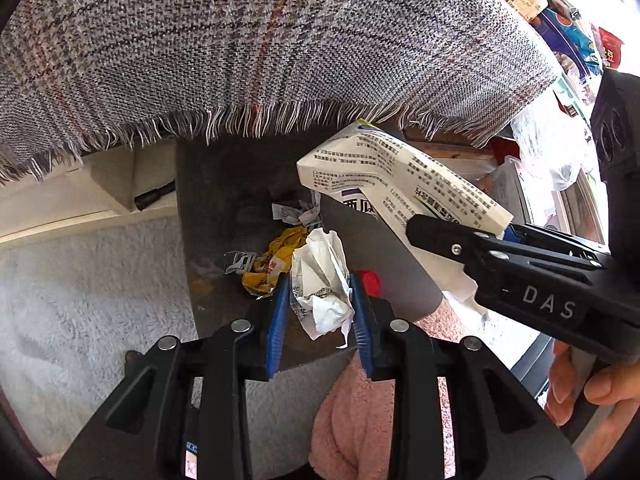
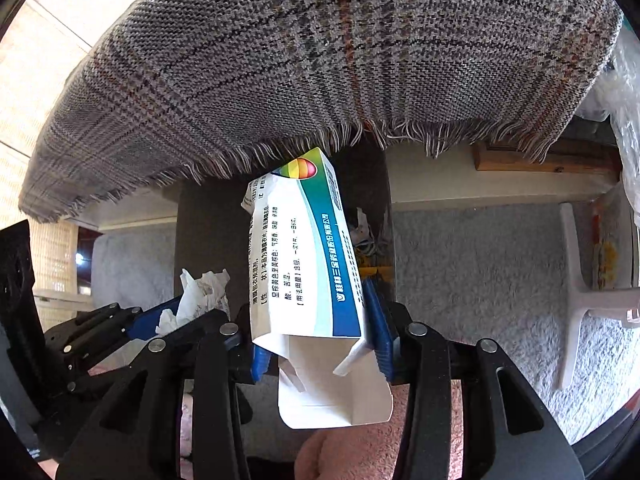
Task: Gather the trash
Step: 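Drop the white paper and medicine box into the bin with both tools, then grasp the green medicine box with right while left grasps the clear plastic bag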
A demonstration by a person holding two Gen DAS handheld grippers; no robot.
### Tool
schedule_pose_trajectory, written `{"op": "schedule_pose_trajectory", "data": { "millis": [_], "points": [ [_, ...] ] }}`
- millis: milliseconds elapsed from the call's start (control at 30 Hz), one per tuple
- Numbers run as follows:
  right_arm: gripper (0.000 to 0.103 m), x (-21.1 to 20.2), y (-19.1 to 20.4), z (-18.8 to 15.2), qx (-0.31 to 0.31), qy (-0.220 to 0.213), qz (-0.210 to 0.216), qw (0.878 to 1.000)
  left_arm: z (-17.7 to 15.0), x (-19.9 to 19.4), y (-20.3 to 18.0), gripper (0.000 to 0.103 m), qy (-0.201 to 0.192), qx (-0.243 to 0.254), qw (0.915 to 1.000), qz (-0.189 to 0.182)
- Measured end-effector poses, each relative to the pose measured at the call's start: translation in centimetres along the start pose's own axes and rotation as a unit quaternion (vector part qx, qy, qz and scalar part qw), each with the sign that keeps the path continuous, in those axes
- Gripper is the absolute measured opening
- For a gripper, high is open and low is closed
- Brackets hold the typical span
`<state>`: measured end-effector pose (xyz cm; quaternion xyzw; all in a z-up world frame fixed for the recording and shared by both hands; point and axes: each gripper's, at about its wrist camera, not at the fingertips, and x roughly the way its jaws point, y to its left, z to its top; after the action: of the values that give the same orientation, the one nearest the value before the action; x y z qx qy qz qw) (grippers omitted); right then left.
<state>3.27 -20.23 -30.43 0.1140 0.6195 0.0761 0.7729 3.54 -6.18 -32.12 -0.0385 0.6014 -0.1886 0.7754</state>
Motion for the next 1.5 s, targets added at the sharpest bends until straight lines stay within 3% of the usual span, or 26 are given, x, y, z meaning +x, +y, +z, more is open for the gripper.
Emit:
{"op": "schedule_pose_trajectory", "data": {
  "millis": [100, 167, 300, 400, 467, 633, 833, 1033, 1500],
  "points": [
    [0.045, -0.1, -0.1, 0.3, 0.004, -0.007, -0.001, 1.0, 0.0, 0.1, -0.1, 0.039, -0.002, 0.003, 1.0, 0.004],
    [0.055, -0.5, -0.1, 0.5, 0.004, -0.012, 0.0, 1.0, 0.0, -0.2, 0.0, 0.044, -0.005, 0.003, 0.9999, 0.01],
    [0.059, -2.0, -0.2, 0.6, 0.004, -0.03, -0.006, 1.0, -0.1, -1.5, 0.2, 0.055, -0.018, 0.003, 0.9996, 0.021],
    [0.069, -3.5, -0.4, 0.5, 0.002, -0.046, -0.012, 0.999, -0.2, -2.8, 0.1, 0.067, -0.03, 0.003, 0.9992, 0.027],
    [0.081, -4.6, -0.4, 0.4, 0.0, -0.058, -0.016, 0.998, -0.3, -4.0, -0.2, 0.077, -0.044, 0.005, 0.9985, 0.033],
    [0.097, -7.9, -0.1, 0.0, -0.009, -0.095, -0.017, 0.995, -0.4, -7.7, -0.8, 0.094, -0.079, 0.008, 0.9964, 0.029],
    [0.1, -12.7, -0.5, 0.7, -0.01, -0.141, -0.003, 0.99, 0.2, -12.6, -1.8, 0.095, -0.124, 0.019, 0.9914, 0.038],
    [0.1, -16.3, -0.5, 2.7, -0.017, -0.175, -0.018, 0.984, 2.3, -15.9, -2.0, 0.095, -0.151, 0.028, 0.9871, 0.048],
    [0.1, -16.4, 0.6, 11.7, -0.015, -0.191, -0.035, 0.981, 11.8, -16.1, 0.9, 0.095, -0.163, 0.004, 0.9851, 0.055]
  ]
}}
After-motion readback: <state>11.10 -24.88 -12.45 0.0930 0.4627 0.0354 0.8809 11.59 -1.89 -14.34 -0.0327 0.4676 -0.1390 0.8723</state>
